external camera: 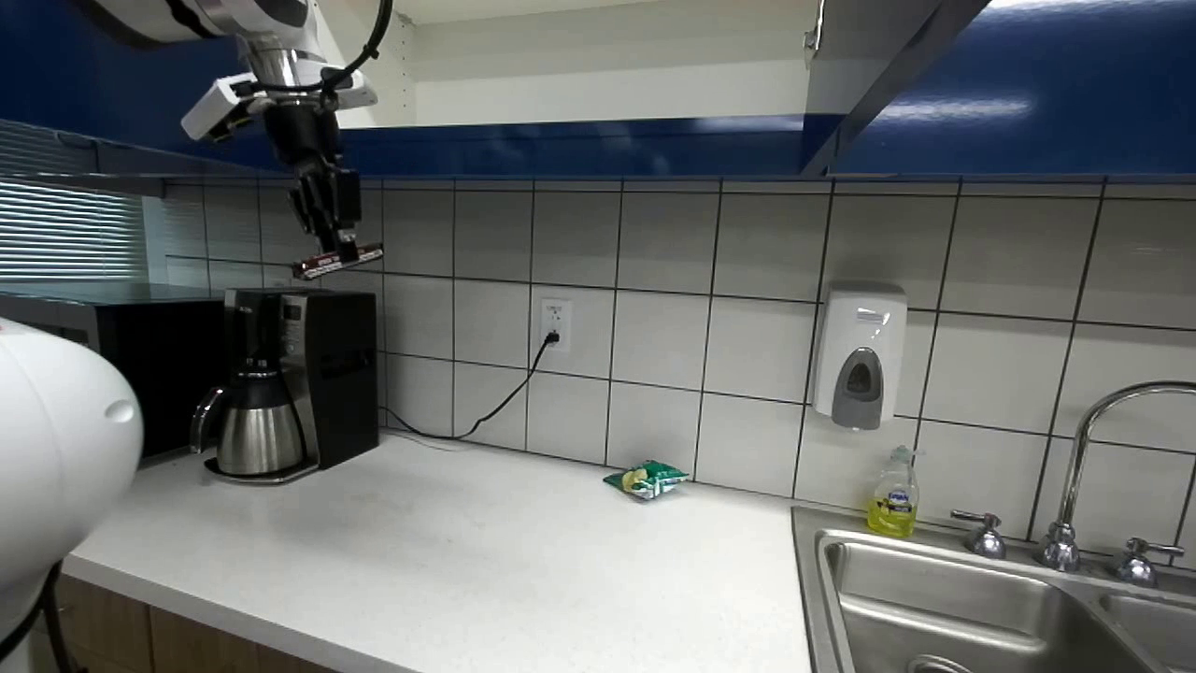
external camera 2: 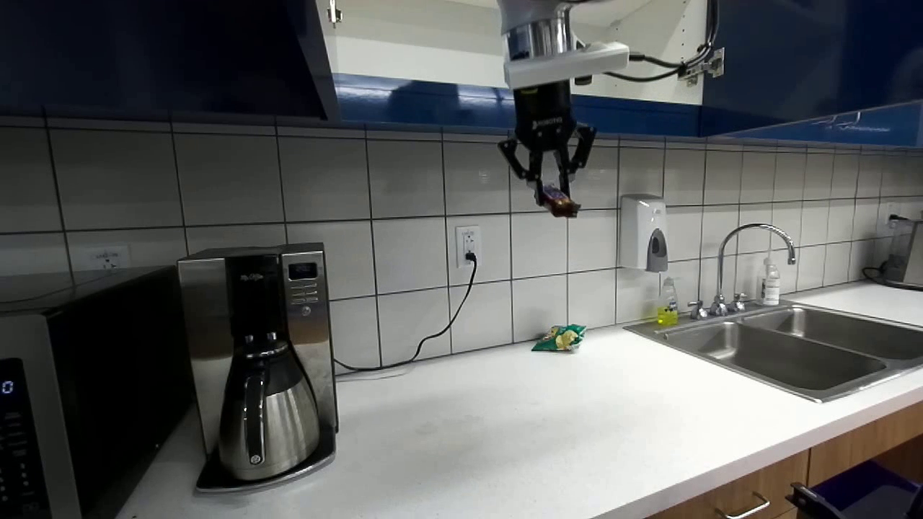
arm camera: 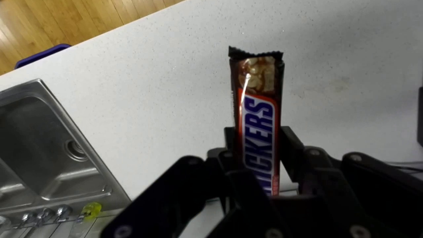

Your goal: Shift the snickers bar to the open cupboard

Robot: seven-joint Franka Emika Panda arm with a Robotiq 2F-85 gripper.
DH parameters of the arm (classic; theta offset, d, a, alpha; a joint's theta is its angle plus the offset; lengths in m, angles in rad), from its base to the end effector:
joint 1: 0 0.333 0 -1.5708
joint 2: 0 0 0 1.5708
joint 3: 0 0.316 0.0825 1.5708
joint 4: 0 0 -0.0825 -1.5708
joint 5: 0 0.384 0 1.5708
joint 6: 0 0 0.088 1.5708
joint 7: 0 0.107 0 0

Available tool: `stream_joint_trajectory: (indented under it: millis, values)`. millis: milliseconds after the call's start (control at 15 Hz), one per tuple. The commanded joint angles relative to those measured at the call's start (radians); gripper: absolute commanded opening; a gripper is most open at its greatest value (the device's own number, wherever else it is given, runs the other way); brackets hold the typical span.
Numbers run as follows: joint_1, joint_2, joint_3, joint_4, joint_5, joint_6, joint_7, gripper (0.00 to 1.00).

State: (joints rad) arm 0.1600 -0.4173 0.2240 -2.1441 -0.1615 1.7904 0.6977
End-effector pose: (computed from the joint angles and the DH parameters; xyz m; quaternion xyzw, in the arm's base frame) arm 0.4049 0.1634 0.5733 0.9809 -0.1477 0.0855 0.0935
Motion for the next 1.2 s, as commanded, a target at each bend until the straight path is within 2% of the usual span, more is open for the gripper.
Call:
stream_joint_trajectory:
  millis: [0,600,1133]
  values:
    - [-0.044,0.0,0.042,0.119,-0.037,-0.072,0.024,0.11]
    - [-0.081,0.053,0.071,0.434,-0.129,-0.181,0.009,0.11]
    - [-0.079,0.245,0.086,0.727,-0.246,-0.262,-0.014,0.11]
